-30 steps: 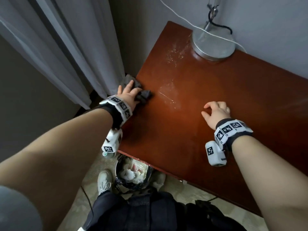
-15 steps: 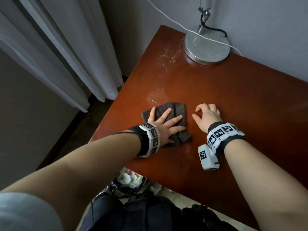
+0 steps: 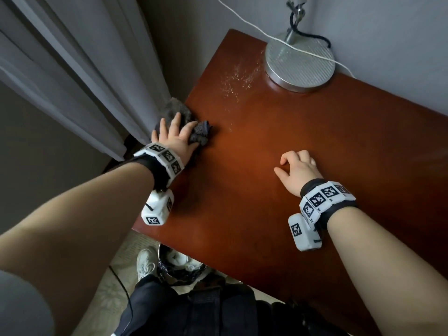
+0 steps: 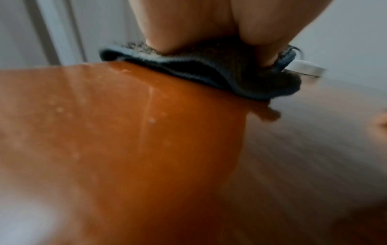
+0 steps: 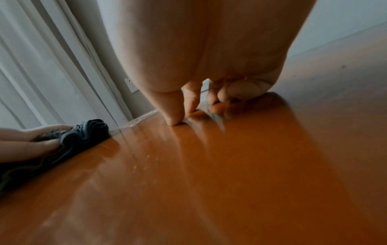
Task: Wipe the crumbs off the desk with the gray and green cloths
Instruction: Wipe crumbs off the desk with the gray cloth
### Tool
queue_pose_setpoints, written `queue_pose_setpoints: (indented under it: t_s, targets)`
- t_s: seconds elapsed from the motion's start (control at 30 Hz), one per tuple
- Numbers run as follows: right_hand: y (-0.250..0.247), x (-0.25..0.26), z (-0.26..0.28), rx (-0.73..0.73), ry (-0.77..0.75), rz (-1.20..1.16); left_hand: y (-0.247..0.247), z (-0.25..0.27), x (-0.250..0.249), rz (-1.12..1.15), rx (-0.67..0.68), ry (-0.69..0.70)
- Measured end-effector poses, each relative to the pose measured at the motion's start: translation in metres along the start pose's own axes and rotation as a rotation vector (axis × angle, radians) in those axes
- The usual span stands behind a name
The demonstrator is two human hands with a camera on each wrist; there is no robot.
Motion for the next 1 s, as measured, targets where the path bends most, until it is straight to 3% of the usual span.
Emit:
queue_pose_setpoints:
  t_s: [0.1,0.17,0.23,0.3,0.37,0.5,0.63,0.77,0.9,1.0]
  targets:
    - [-0.003,-0.002,-0.005,0.034,0.002,0.000,0.006,0.021,-0.031,-0.112,0.014,0.151]
    - [-0.010,0.000,-0.012,0.033,-0.002,-0.043,0.014,0.039,-0.063,-0.205,0.042,0.328]
    - [-0.022,0.004,-0.022,-0.046,-0.007,-0.046,0.025,0.058,-0.098,-0.364,0.106,0.563]
    - [-0.033,0.006,-0.033,-0.130,0.005,0.027,0.035,0.064,-0.121,-0.524,0.186,0.698]
    - [-0.036,0.007,-0.044,-0.108,0.038,0.065,0.032,0.049,-0.126,-0.541,0.174,0.663]
    - [-0.019,0.007,-0.059,0.033,0.147,0.131,0.001,-0.010,-0.088,-0.364,-0.003,0.336]
    - [-0.010,0.001,-0.062,0.089,0.136,0.175,-0.017,-0.056,-0.025,-0.146,0.052,0.042]
    - [-0.009,-0.002,-0.062,0.124,0.120,0.174,-0.021,-0.062,0.001,0.106,-0.027,0.005]
    - [-0.010,0.001,-0.062,0.171,0.136,0.175,-0.040,-0.057,0.009,0.080,-0.059,-0.003]
    - [-0.026,0.005,-0.071,0.195,0.136,0.167,-0.061,-0.050,0.001,0.140,-0.163,0.089]
Point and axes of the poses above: each hand's wrist, its own z-axis away from the middle knuckle, its own y-axis out of the palm, x = y × z, the point moved 4 cm from there along -z, towards the middle knuckle, and after that the axes turned 13 degrees about -z, right-handed, at the moved point
